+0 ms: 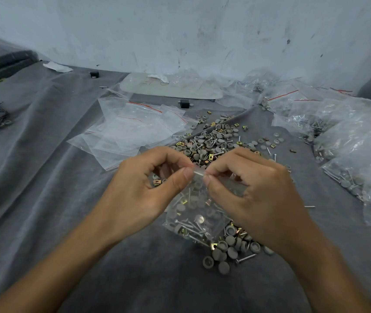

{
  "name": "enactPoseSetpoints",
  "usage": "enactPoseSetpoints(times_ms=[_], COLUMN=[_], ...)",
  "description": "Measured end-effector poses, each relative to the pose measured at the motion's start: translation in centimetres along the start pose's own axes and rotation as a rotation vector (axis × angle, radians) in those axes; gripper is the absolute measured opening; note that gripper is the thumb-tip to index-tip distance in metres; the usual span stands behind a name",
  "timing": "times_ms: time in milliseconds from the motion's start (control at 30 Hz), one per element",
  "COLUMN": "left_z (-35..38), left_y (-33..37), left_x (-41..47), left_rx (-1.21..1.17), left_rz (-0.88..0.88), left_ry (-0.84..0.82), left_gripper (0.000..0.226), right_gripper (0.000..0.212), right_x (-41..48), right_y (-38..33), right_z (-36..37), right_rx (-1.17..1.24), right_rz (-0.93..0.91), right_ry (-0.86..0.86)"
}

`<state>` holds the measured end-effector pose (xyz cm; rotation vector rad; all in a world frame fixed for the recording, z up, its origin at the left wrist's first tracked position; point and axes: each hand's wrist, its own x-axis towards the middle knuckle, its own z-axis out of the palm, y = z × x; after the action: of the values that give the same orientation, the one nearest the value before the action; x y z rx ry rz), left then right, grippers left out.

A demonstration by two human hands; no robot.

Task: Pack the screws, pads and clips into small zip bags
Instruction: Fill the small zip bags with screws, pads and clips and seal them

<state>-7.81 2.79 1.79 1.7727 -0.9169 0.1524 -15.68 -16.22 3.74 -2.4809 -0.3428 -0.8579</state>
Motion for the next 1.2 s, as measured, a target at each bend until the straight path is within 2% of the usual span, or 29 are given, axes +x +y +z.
enactPoseSetpoints(times_ms=[333,467,667,867,1200], left_z=[0.1,0.1,0.1,-0.1,-0.5], left_y=[0.2,0.4,0.0,-0.3,-0.9], left_x=[0.1,0.0,0.1,0.5,0.7], left_rx=[-0.003,0.0,0.0,-0.044,-0.028], left_rz=[0.001,-0.013,0.001,0.004,-0.035], left_ry=[-0.006,-0.049,-0.013,-0.002,0.001], left_gripper=[0.001,0.009,0.003,0.004,0.006], right_gripper=[0.006,0.007,0.012,0.006,0.012], right_x=[-0.2,-0.2,-0.3,-0.3,-0.3], right_y=[0.7,0.6,0.9,1.6,2.4], right_z=[-0.5,0.0,-0.4,-0.5,-1.5], right_rx=[0.064,0.056,0.087,0.121,0.259], right_rz=[0.066,0.052,0.083,0.093,0.222], right_ry=[-0.032,-0.04,-0.078,-0.057,-0.056])
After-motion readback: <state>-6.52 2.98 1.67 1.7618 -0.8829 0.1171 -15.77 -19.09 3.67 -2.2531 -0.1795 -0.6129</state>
